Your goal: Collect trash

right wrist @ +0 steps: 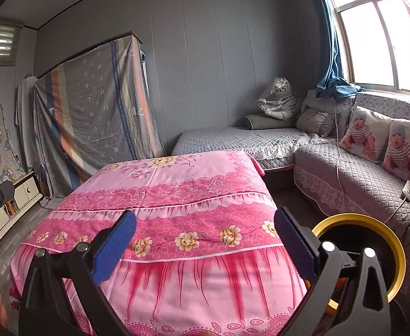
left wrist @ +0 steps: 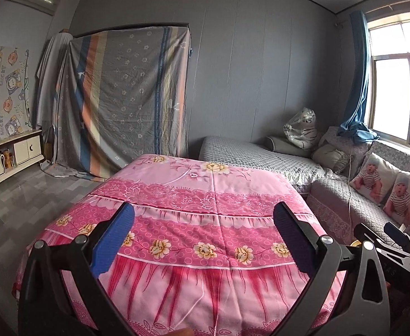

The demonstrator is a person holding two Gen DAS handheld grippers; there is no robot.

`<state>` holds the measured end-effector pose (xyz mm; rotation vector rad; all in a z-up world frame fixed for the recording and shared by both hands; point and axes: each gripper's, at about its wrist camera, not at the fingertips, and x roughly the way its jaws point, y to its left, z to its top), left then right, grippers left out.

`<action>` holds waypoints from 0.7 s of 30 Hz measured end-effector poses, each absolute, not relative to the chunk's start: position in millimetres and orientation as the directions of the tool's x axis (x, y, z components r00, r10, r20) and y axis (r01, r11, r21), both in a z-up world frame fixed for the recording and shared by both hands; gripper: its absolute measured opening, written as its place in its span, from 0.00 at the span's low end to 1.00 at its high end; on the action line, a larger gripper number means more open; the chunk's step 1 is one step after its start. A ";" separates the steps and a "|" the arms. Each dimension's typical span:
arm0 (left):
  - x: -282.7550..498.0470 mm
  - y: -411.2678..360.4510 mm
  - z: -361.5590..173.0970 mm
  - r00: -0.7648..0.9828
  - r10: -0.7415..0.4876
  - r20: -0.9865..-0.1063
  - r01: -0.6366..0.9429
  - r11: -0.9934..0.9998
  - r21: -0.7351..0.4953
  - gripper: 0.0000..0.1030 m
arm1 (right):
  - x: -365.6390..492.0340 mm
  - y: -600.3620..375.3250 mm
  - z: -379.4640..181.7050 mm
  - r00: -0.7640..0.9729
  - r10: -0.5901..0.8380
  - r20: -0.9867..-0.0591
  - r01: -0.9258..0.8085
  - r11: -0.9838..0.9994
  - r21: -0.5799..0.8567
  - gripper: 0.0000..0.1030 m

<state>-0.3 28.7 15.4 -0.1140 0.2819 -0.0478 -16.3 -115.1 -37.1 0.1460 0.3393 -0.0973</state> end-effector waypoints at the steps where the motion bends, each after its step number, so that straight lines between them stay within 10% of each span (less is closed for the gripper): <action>1: -0.1 27.6 14.7 0.959 -0.069 -0.275 0.037 0.992 -0.118 0.92 | -16.0 -115.8 -37.2 0.937 -0.071 -0.341 0.121 0.984 0.129 0.92; 21: 2.0 25.8 10.5 0.956 -0.080 -0.283 0.042 0.990 -0.136 0.92 | -14.2 -116.2 -43.7 0.931 -0.071 -0.357 0.125 0.984 0.130 0.92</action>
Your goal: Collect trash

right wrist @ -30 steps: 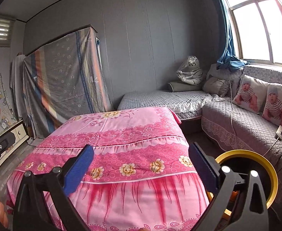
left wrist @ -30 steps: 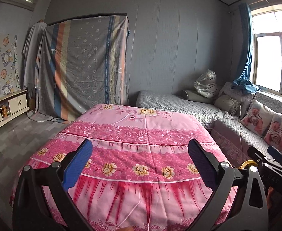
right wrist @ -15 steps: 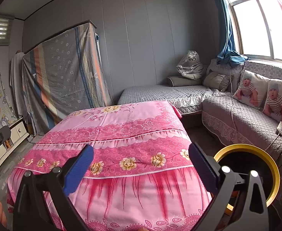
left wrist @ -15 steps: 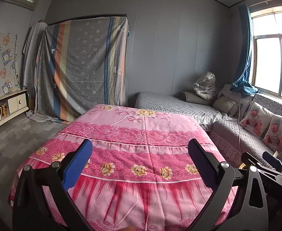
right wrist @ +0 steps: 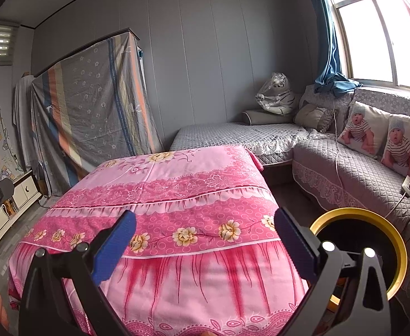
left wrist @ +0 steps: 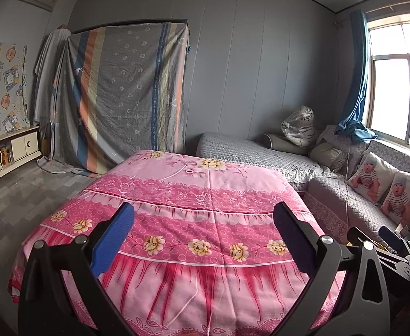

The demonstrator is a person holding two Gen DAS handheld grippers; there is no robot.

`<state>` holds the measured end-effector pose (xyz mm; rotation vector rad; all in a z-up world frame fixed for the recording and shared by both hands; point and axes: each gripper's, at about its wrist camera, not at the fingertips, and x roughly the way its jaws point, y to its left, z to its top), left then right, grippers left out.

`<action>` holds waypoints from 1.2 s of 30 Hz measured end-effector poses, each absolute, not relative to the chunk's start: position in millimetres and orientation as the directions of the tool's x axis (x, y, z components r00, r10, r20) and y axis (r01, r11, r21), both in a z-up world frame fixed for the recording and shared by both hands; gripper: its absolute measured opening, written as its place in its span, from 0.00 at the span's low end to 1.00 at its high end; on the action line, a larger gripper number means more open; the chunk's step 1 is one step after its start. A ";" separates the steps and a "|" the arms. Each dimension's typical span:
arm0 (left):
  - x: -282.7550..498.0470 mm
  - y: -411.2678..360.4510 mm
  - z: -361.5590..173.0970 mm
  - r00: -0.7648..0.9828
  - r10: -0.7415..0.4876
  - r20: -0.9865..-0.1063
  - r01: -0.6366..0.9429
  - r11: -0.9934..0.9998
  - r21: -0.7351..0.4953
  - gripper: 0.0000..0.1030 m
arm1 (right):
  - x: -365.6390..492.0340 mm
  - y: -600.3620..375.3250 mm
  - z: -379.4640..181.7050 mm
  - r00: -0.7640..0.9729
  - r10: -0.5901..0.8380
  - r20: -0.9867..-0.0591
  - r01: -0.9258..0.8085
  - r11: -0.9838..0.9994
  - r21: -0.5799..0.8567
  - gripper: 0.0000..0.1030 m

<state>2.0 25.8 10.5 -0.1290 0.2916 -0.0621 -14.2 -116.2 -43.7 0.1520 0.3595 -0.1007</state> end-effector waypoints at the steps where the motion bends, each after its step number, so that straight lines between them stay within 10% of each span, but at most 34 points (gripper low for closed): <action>1: 1.4 25.7 10.2 0.956 -0.081 -0.281 0.044 0.990 -0.134 0.92 | -14.1 -115.9 -44.0 0.931 -0.071 -0.357 0.124 0.984 0.130 0.92; 36: 0.2 22.3 12.2 0.955 -0.108 -0.278 0.069 0.987 -0.147 0.92 | -9.7 -123.5 -51.3 0.919 -0.075 -0.386 0.138 0.981 0.139 0.92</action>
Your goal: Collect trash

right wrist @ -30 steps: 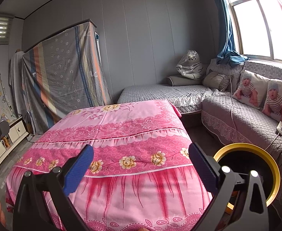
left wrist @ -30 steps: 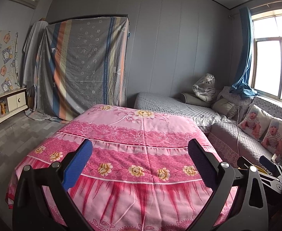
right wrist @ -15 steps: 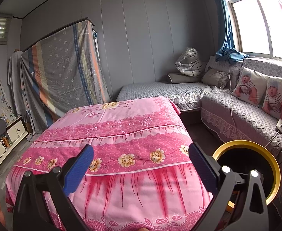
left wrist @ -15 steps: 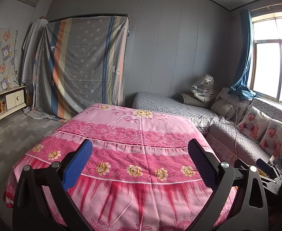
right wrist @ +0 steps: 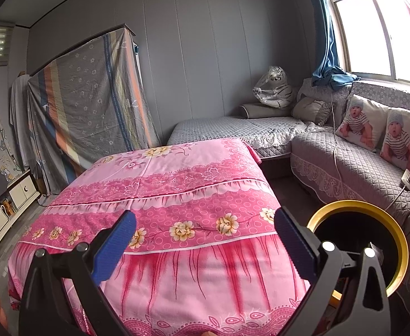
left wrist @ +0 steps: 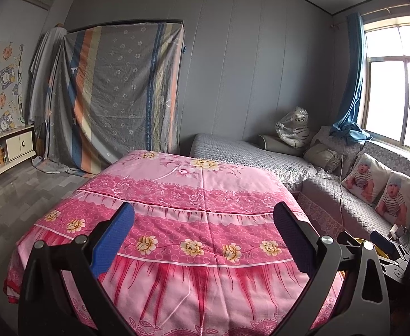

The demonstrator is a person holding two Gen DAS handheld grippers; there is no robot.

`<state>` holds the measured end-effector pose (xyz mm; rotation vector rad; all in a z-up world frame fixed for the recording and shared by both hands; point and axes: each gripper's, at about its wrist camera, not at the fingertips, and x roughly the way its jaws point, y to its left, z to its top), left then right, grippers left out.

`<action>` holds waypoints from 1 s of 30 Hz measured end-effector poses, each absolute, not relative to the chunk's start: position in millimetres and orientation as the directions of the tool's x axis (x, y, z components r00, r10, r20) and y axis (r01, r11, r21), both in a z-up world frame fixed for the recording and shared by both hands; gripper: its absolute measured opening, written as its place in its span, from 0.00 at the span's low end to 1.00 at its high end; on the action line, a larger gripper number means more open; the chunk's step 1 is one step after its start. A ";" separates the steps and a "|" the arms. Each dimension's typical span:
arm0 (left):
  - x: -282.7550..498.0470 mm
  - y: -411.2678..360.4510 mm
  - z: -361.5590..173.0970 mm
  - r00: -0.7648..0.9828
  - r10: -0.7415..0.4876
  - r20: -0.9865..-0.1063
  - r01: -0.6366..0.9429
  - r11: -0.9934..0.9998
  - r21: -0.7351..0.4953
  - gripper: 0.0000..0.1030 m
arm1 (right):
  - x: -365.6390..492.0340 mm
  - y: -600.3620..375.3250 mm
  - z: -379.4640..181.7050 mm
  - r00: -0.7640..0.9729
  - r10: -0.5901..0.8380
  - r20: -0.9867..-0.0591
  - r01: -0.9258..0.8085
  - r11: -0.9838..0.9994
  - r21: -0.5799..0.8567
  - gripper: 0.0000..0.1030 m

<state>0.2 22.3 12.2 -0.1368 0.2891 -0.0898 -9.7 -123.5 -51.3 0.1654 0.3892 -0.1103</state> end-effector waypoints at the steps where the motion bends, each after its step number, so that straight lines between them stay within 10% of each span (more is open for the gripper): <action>1: 0.2 22.3 12.1 0.954 -0.109 -0.278 0.069 0.987 -0.148 0.92 | -9.8 -123.7 -51.3 0.920 -0.074 -0.386 0.138 0.981 0.140 0.92; 30: 0.3 18.5 10.0 0.950 -0.136 -0.282 0.093 0.982 -0.162 0.92 | -8.4 -124.9 -56.5 0.912 -0.079 -0.404 0.149 0.978 0.147 0.92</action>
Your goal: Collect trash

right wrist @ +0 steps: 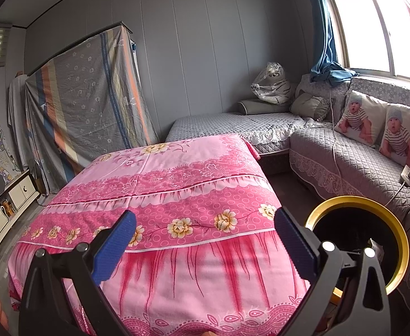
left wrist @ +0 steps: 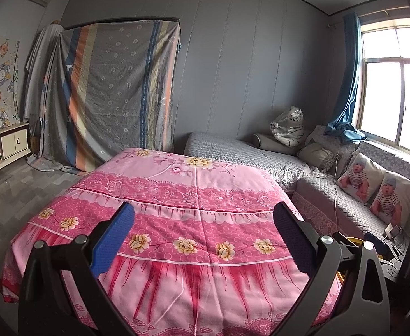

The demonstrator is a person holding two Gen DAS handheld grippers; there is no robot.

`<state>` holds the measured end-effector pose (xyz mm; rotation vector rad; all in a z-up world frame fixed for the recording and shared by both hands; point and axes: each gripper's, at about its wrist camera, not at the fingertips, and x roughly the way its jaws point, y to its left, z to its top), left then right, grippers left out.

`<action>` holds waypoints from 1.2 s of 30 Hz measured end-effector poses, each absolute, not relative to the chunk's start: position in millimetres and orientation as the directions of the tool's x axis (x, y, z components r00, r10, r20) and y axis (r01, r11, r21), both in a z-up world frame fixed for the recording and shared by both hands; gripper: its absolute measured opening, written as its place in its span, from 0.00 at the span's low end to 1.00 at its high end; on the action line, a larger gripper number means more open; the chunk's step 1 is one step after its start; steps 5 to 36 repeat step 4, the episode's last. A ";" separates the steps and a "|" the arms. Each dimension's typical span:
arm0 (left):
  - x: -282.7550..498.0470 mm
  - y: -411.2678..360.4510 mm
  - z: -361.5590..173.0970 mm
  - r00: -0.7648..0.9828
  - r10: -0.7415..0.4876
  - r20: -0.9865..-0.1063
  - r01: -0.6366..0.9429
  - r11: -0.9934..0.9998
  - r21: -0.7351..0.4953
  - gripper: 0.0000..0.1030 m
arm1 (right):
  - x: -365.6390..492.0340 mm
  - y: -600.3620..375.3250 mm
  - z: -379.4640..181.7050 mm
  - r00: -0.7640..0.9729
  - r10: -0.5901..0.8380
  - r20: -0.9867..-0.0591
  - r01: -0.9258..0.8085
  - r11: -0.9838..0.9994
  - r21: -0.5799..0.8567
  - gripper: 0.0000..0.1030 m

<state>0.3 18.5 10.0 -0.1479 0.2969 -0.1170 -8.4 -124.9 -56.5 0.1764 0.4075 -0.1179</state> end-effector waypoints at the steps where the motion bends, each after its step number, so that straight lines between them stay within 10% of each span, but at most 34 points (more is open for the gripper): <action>1: 0.1 18.0 9.4 0.949 -0.136 -0.284 0.093 0.983 -0.161 0.92 | -8.2 -124.9 -56.3 0.912 -0.079 -0.403 0.149 0.978 0.146 0.92; 36: 0.1 17.1 9.3 0.948 -0.138 -0.286 0.095 0.983 -0.158 0.92 | -8.2 -125.1 -56.3 0.911 -0.079 -0.404 0.150 0.978 0.147 0.92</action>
